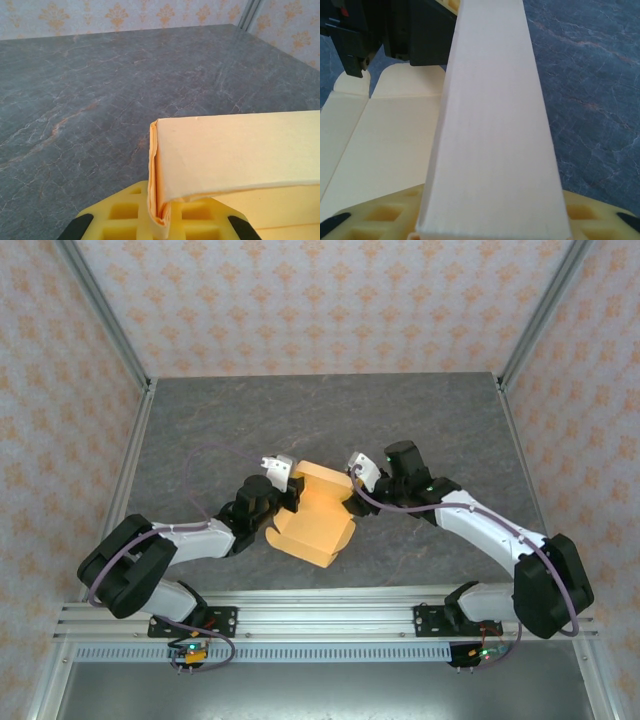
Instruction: Fold the paper box
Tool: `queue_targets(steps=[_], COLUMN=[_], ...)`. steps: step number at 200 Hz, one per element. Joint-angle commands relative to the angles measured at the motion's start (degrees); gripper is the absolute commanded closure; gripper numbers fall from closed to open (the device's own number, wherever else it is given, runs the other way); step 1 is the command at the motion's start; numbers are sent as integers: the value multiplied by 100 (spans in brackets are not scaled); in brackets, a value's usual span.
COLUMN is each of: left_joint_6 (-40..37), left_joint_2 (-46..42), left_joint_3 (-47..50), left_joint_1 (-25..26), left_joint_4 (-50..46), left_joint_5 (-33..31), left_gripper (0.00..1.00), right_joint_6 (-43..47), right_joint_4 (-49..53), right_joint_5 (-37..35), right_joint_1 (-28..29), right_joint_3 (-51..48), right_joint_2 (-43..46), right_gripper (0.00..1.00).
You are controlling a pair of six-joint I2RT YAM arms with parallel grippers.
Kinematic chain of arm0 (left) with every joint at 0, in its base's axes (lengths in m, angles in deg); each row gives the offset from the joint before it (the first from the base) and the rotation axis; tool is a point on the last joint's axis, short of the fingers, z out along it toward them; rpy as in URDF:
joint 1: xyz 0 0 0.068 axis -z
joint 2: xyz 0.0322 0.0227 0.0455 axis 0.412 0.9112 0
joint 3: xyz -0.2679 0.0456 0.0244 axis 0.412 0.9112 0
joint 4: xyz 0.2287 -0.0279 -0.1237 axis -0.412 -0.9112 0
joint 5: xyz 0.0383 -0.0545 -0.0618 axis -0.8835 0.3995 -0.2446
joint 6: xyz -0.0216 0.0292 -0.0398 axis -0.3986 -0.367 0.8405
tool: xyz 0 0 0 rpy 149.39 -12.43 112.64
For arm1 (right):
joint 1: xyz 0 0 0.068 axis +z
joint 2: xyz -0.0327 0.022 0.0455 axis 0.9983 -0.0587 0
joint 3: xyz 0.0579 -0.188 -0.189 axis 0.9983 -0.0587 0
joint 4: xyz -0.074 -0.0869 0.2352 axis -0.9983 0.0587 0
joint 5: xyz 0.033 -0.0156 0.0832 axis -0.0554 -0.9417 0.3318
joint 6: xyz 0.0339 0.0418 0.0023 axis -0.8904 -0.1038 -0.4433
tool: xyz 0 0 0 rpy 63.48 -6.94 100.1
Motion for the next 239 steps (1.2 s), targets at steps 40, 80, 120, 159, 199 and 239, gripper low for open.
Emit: queue_targets(steps=[40,80,120,159,199,239], left_joint_6=[-129,-19,322,653,1309,3491], left_joint_2=[68,154,250,348,202,-260], left_joint_3=[-126,-220,-361,-424,-471,-822], left_joint_1=[64,72,74,74,65,57], left_joint_4=[168,-44,-312,-474,-1091,-3110], left_joint_5=[48,-203,-566,-849,-1681,-2918], left_gripper=[100,100,100,100,100,100], right_joint_6=[-369,-1340,-2406,-2318,-2543,-5863], right_joint_4=[-253,-801,-2107,-1928,-1675,-312], right_joint_5=[-132,-850,-1786,-1526,-1760,-3814], right_joint_1=[-24,-2,142,272,279,308], right_joint_3=[110,63,-513,-763,-1326,-1232], right_joint_2=[-271,-590,-265,381,1421,2500], right_gripper=[60,70,61,39,36,42])
